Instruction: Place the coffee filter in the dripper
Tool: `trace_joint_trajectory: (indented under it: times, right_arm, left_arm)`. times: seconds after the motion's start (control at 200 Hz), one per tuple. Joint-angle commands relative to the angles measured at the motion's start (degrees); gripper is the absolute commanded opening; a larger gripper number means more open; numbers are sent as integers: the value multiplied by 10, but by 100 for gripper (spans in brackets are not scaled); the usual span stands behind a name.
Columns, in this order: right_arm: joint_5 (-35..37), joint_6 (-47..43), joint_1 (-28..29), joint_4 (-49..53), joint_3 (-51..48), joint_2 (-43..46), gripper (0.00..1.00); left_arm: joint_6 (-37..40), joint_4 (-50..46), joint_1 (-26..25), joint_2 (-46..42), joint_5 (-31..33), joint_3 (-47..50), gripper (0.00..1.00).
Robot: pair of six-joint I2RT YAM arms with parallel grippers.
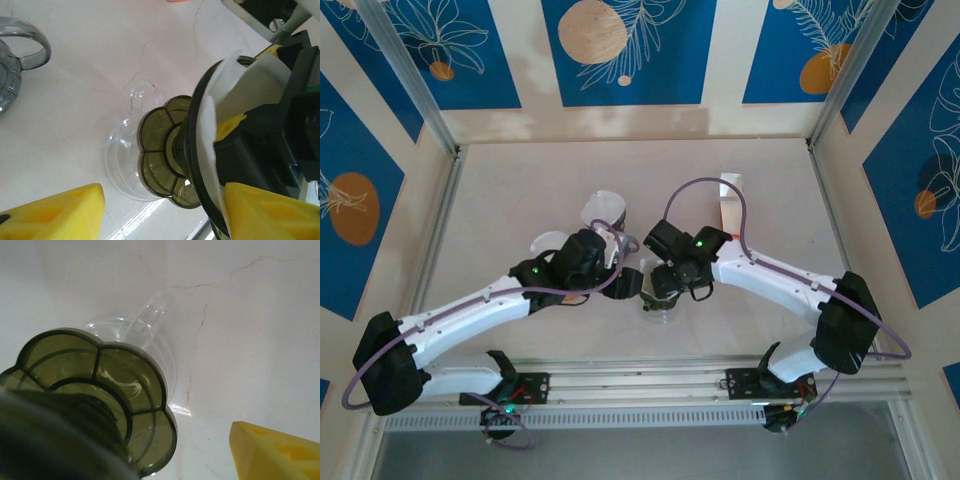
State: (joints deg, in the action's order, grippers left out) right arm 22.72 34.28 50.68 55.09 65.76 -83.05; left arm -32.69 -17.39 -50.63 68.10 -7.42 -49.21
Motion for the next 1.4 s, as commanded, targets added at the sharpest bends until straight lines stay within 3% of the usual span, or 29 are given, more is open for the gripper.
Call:
trace_joint_trajectory:
  times: [0.0,0.325,0.66,0.905,1.05,1.24,1.396]
  right_arm:
    - [-1,-5,4,3,-10,-11,72]
    - [9,-1,5,7,-3,3,72]
    - [49,22,9,32,21,103,72]
    - [53,92,10,55,-38,195,72]
    - [12,132,11,56,-100,246,66]
    - [-109,159,13,-11,-206,280,45]
    - [-88,181,31,-23,-233,297,46]
  left_arm:
    - [-2,-2,7,3,1,7,65]
    - [-3,0,6,5,0,9,65]
    - [-4,2,7,6,1,10,65]
    - [-5,3,6,5,2,11,65]
    - [-6,6,6,4,1,10,65]
    - [-5,4,7,5,2,10,65]
    - [-3,2,6,4,5,10,65]
